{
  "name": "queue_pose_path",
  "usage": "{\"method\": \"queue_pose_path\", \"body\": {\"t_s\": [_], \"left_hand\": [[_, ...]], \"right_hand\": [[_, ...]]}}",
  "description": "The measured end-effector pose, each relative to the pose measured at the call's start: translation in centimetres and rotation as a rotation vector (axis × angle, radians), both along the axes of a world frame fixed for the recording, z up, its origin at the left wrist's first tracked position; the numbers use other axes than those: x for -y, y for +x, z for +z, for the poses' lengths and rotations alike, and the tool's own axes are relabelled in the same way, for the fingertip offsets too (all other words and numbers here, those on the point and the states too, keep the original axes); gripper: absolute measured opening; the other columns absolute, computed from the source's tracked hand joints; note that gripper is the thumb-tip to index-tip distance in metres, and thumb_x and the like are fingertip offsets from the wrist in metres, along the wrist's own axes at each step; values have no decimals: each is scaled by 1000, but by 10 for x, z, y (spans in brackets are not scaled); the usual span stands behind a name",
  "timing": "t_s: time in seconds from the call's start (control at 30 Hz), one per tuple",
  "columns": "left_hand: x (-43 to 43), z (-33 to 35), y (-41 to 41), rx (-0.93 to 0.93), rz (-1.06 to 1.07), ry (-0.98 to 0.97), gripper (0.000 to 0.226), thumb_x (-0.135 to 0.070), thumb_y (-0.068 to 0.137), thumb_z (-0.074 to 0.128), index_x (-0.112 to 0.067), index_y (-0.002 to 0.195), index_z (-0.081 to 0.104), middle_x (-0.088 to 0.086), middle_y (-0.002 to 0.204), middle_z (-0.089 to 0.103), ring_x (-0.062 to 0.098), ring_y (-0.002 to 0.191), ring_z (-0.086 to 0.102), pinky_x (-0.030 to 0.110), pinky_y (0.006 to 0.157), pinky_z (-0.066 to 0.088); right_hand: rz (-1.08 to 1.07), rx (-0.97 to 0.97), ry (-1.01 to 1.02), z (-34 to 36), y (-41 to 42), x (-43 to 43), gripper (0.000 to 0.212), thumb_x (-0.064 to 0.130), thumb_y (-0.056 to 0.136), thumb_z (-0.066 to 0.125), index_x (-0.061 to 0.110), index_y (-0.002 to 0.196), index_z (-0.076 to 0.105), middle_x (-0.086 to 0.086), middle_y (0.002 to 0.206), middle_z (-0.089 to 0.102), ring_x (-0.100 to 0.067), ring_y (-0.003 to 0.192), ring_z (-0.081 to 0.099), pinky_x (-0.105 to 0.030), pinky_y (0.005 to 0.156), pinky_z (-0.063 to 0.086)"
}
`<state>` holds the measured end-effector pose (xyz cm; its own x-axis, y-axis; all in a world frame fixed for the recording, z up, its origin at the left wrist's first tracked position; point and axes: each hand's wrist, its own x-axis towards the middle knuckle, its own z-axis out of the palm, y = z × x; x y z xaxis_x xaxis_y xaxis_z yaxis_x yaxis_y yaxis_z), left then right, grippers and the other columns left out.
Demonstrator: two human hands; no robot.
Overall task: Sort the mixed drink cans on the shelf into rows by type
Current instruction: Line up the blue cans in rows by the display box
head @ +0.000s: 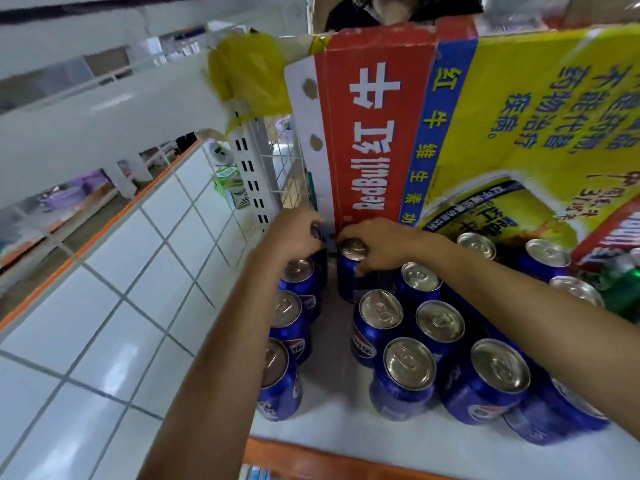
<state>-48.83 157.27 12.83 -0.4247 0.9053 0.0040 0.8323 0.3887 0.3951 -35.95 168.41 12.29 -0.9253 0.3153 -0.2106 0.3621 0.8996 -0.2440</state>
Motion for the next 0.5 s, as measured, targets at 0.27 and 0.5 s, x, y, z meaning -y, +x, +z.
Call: {"method": "queue_pose_path", "body": {"t_s": [0.27, 0.5], "left_hand": [[-2, -7, -7, 65, 99, -5, 47, -10, 83, 69, -20, 127, 59, 4, 134, 56, 22, 121, 52, 28, 94, 39], [-5, -5, -11, 168, 143, -5, 45, 0, 82, 66, -23, 121, 64, 3, 131, 58, 21, 119, 53, 24, 86, 39]], "right_hand": [[-262, -51, 166, -9, 4, 1, 75, 71, 73, 60, 13, 120, 55, -9, 121, 59, -29, 109, 56, -35, 86, 48], [-105, -89, 9, 2, -5, 8, 48, 20, 80, 69, 16, 127, 58, -6, 122, 61, -25, 110, 56, -32, 92, 46]]}}
